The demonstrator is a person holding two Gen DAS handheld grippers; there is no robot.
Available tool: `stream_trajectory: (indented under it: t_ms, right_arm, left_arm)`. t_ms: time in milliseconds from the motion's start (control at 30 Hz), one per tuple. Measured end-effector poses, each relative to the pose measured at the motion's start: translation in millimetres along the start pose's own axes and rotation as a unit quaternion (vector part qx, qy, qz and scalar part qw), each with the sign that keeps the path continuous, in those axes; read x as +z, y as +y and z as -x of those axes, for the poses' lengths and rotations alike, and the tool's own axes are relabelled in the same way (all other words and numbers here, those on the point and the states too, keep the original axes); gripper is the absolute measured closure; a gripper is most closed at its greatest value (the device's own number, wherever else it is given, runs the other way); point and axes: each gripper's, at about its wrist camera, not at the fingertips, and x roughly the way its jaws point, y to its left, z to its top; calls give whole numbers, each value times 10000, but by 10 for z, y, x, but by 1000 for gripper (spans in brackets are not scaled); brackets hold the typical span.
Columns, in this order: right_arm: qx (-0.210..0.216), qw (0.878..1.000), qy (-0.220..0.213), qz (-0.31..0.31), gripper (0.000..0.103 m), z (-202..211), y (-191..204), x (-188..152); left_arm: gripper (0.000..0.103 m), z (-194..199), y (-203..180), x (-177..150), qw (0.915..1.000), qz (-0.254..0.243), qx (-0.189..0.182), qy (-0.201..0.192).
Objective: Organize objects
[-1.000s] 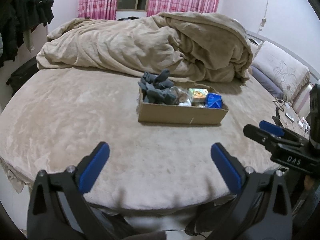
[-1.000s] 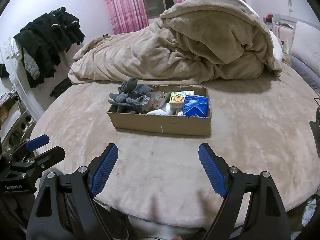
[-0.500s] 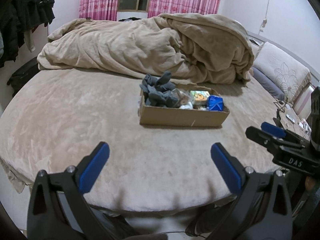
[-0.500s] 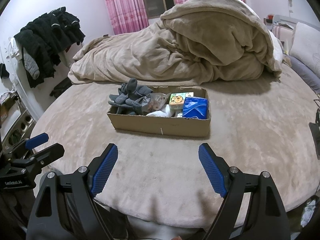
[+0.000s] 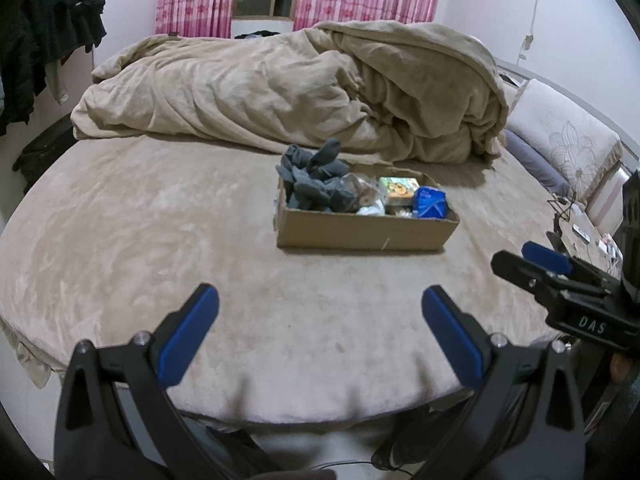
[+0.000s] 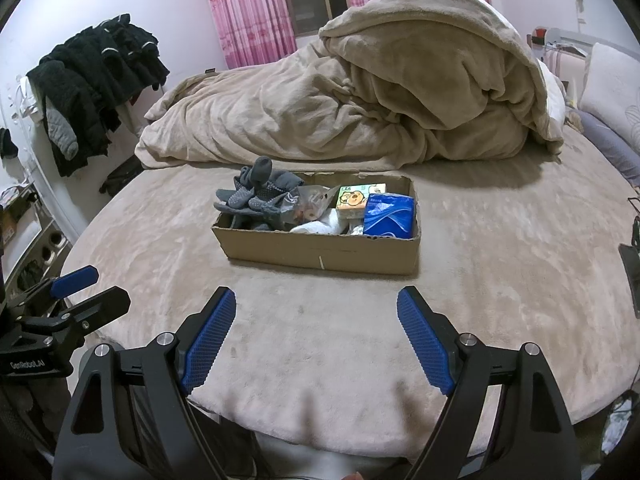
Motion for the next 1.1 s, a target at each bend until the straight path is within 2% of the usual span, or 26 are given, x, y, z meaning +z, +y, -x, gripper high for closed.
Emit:
stream_trajectory:
  t_ms: [1100]
  right_arm:
    - [3, 10000, 49, -31, 18, -39, -33, -6]
  left_arm:
    - [1, -51, -10, 24, 9999, 108, 45, -27]
